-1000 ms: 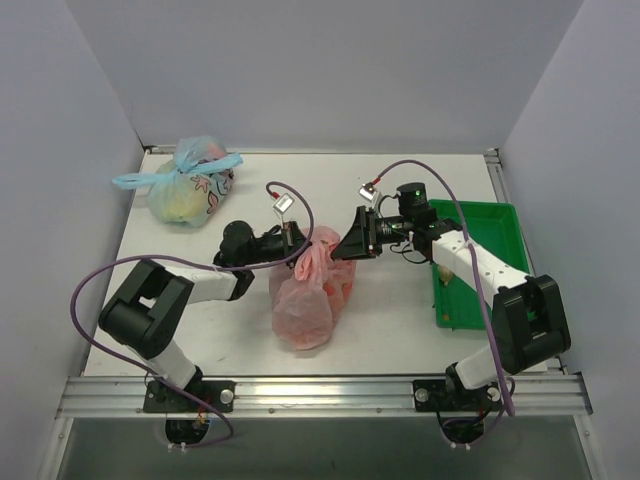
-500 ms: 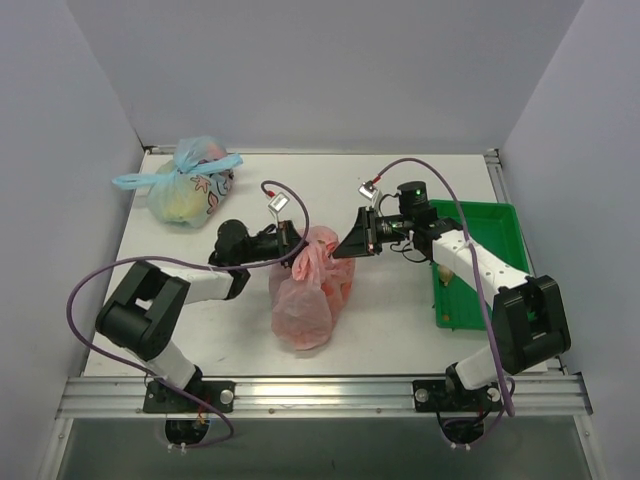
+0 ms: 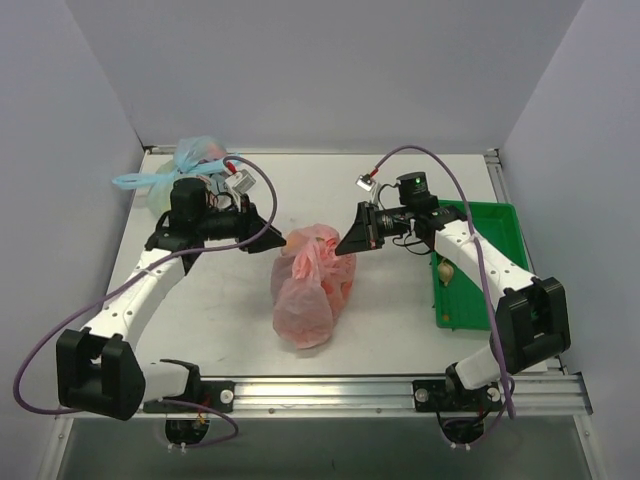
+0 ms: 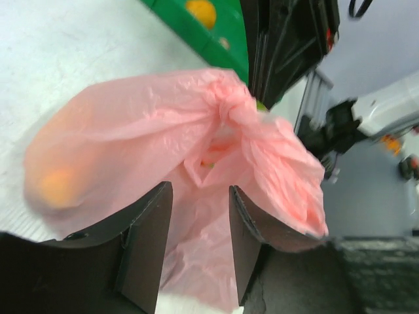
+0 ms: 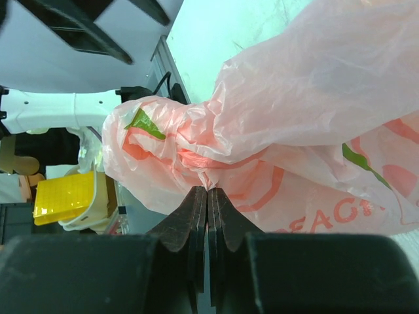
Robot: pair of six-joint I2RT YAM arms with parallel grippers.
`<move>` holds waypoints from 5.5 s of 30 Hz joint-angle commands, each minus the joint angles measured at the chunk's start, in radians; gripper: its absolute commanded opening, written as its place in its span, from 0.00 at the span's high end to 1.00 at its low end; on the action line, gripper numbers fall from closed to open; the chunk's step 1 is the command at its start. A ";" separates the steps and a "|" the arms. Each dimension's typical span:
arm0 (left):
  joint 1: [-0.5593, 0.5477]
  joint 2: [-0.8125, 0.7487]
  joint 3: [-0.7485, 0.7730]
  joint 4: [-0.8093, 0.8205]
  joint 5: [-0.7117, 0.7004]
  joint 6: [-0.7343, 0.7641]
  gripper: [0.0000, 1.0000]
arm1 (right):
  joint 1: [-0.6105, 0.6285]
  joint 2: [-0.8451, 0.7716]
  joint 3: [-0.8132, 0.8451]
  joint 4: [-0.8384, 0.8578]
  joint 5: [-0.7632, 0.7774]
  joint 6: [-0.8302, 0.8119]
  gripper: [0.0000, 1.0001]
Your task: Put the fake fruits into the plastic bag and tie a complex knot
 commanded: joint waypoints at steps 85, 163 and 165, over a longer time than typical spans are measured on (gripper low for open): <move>-0.099 0.031 0.228 -0.777 -0.469 0.353 1.00 | -0.151 -0.062 0.184 -0.676 0.156 -0.779 1.00; 0.033 0.067 0.084 -0.540 -0.411 1.390 0.07 | 0.338 0.037 0.121 -0.553 0.756 -0.989 1.00; 0.019 0.086 0.085 -0.535 -0.383 1.390 0.11 | 0.338 0.039 0.123 -0.553 0.754 -0.985 1.00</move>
